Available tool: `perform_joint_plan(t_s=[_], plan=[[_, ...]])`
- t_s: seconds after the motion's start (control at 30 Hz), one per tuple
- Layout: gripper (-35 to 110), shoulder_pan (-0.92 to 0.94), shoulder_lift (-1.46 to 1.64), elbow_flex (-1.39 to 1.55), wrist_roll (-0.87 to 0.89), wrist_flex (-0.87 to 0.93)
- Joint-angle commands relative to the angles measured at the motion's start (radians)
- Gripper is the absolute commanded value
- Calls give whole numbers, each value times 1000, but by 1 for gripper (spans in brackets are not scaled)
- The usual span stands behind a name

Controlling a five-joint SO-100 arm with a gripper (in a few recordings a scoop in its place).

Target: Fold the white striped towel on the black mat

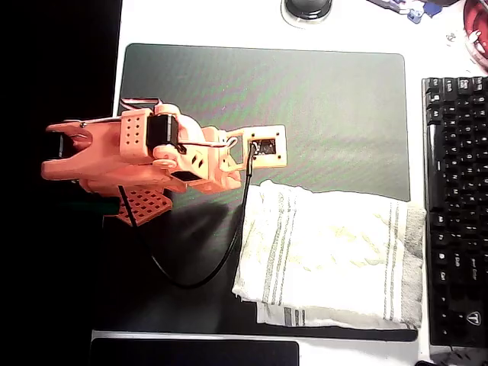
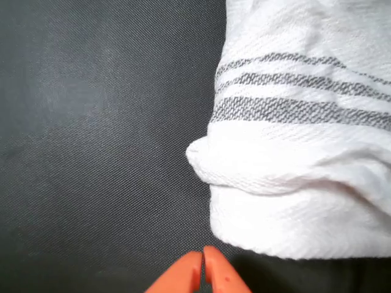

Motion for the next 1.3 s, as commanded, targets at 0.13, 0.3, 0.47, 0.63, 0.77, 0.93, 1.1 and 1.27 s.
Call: perform_joint_plan(t_s=[0.13,0.3,0.47,0.63,0.77,0.93,1.1,1.27], plan=[[0,35,106,130,-26,-3],[0,51,107,178,-41,-34],[0,41,107,179,-23,-31],[0,35,107,179,80,-71],[0,41,107,179,124,-40],[0,35,107,179,34,-31],[0,37,107,179,75,-31],[0,34,107,179,61,-31]])
